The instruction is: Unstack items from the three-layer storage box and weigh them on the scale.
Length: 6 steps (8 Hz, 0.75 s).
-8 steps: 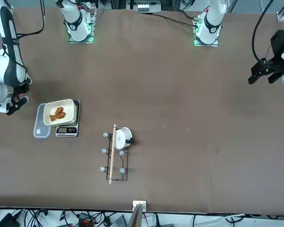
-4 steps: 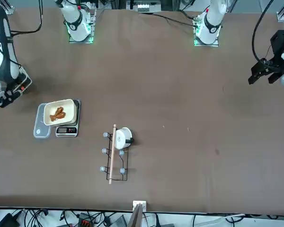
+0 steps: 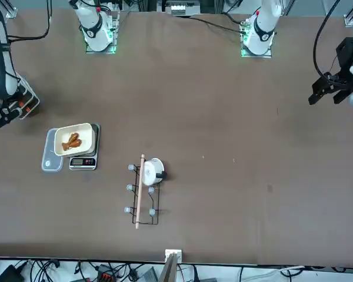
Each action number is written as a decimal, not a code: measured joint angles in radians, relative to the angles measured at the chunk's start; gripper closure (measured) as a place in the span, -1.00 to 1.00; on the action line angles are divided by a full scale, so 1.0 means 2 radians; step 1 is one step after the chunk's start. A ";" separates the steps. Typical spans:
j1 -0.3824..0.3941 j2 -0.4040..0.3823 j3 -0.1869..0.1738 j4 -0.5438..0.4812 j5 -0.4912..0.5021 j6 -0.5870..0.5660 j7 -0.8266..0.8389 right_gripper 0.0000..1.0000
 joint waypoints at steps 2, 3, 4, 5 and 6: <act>0.006 -0.001 0.008 0.005 0.000 0.001 0.000 0.61; 0.019 0.000 0.016 0.009 0.000 0.002 0.001 0.21; 0.037 0.001 0.020 0.013 -0.001 0.004 0.002 -0.14; 0.045 0.006 0.021 0.013 -0.008 0.011 0.002 -0.21; 0.045 0.016 0.020 0.013 -0.033 0.021 0.002 -0.12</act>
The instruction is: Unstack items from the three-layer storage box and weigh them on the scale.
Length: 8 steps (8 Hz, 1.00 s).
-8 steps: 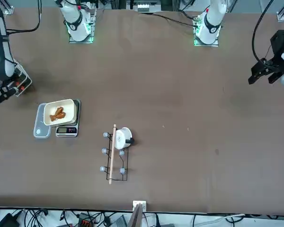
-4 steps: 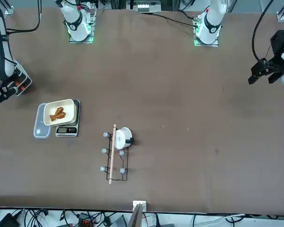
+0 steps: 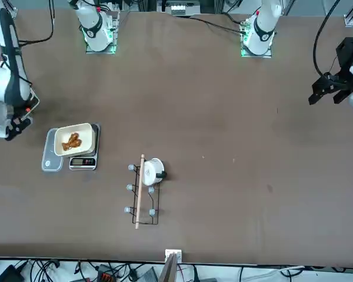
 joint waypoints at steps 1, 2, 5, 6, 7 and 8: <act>-0.003 0.013 -0.003 -0.001 -0.031 0.012 0.000 -0.04; -0.010 0.023 -0.005 -0.004 -0.054 0.025 0.000 0.01; -0.034 0.031 -0.007 -0.018 -0.076 0.052 -0.001 0.03; -0.039 0.030 -0.007 -0.022 -0.076 0.052 -0.001 0.03; -0.041 0.030 -0.007 -0.025 -0.076 0.052 -0.001 0.06; -0.042 0.030 -0.006 -0.026 -0.076 0.053 -0.001 0.06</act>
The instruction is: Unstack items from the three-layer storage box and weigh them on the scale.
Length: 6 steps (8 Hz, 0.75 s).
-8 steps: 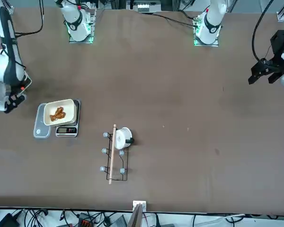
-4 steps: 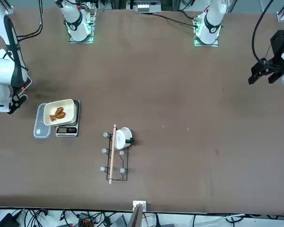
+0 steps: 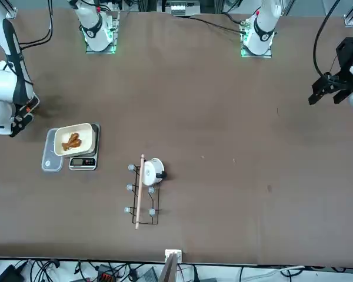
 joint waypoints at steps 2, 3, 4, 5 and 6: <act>0.000 0.000 0.000 -0.001 0.000 0.000 0.000 0.07; 0.000 0.000 0.000 -0.002 0.000 0.000 0.000 0.12; 0.000 0.000 0.000 -0.002 0.000 0.000 0.000 0.29; -0.001 0.000 0.001 -0.003 0.000 0.001 0.000 0.43; -0.001 -0.001 0.002 -0.003 0.001 0.000 0.000 0.71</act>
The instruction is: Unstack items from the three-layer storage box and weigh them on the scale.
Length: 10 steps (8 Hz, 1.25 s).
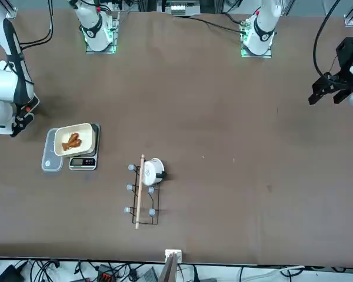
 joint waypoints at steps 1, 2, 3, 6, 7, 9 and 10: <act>0.000 0.000 0.000 0.000 0.000 0.000 0.000 0.72; 0.000 0.000 0.000 0.000 0.000 0.000 0.000 0.75; -0.001 0.000 0.000 0.000 0.000 0.000 0.000 0.76; -0.001 -0.001 0.003 0.000 0.004 0.000 0.001 0.76; -0.002 -0.001 0.010 0.003 0.012 0.000 0.001 0.76; -0.002 -0.002 0.028 0.012 0.036 0.001 0.001 0.76; -0.001 -0.001 0.040 0.018 0.045 0.003 0.001 0.76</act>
